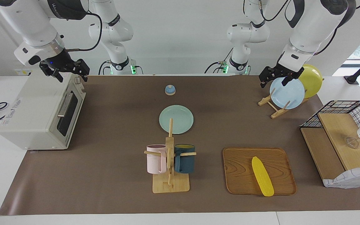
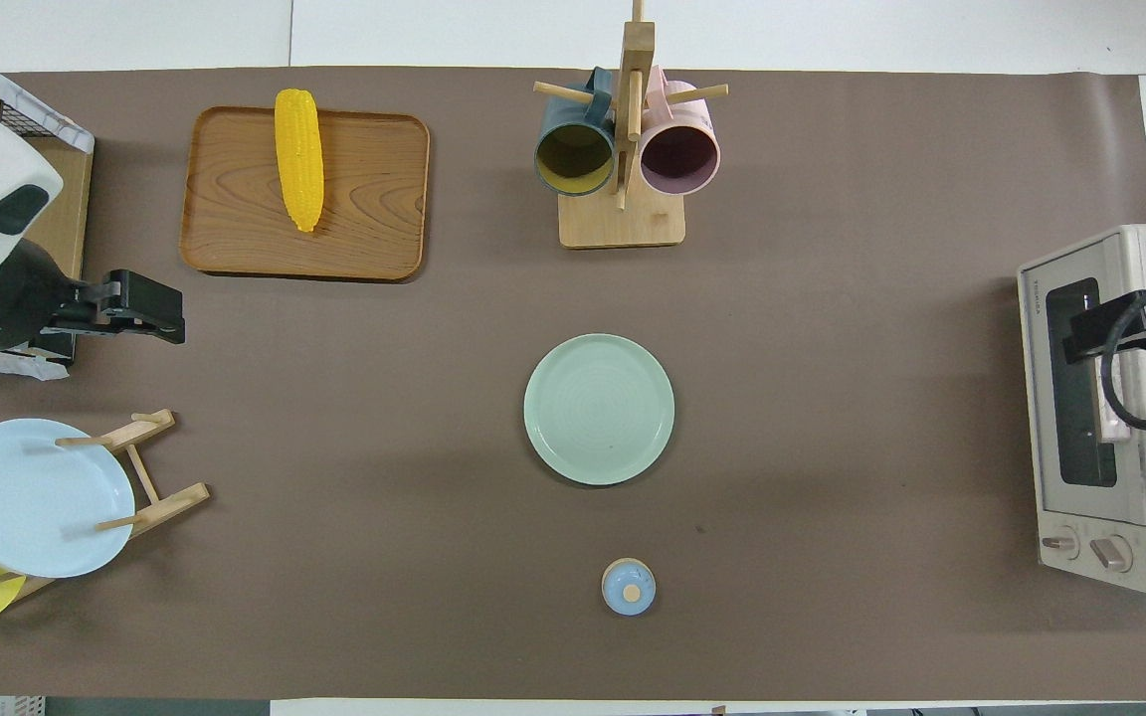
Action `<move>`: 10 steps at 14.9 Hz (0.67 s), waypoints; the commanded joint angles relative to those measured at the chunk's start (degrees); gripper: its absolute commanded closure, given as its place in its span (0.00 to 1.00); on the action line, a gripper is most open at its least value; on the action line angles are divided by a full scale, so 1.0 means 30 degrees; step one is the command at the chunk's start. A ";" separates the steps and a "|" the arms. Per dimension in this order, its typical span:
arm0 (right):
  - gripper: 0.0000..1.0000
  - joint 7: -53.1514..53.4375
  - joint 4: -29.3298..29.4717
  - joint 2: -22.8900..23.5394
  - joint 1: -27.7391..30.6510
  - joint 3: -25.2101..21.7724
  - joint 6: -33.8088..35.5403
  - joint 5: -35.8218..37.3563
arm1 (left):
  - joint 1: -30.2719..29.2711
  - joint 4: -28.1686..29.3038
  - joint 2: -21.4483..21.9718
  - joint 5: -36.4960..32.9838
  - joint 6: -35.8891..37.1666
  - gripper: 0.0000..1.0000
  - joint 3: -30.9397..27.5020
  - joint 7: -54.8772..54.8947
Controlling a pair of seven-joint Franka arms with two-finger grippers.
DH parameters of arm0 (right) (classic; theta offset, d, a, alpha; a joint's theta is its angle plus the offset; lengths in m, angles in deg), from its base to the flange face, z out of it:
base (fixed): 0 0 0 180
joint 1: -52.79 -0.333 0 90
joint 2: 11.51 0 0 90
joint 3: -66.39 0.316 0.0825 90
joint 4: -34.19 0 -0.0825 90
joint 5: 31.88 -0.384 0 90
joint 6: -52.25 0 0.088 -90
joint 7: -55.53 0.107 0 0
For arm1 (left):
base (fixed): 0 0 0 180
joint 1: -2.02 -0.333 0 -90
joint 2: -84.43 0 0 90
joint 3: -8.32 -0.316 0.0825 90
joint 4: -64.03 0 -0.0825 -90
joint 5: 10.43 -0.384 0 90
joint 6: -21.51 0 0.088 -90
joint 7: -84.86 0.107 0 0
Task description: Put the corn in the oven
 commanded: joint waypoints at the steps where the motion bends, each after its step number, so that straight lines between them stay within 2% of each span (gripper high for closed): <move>1: 0.00 0.0291 -0.0436 -0.0404 0.0152 0.0058 -0.0122 -0.0396 | -0.0015 0.0187 0.0198 0.0270 -0.0255 0.00 -0.0006 -0.0085; 10: 0.00 0.0291 -0.0436 -0.0404 0.0152 0.0058 -0.0122 -0.0396 | 0.0014 0.0246 0.0228 0.0270 -0.0343 0.00 -0.0006 -0.0056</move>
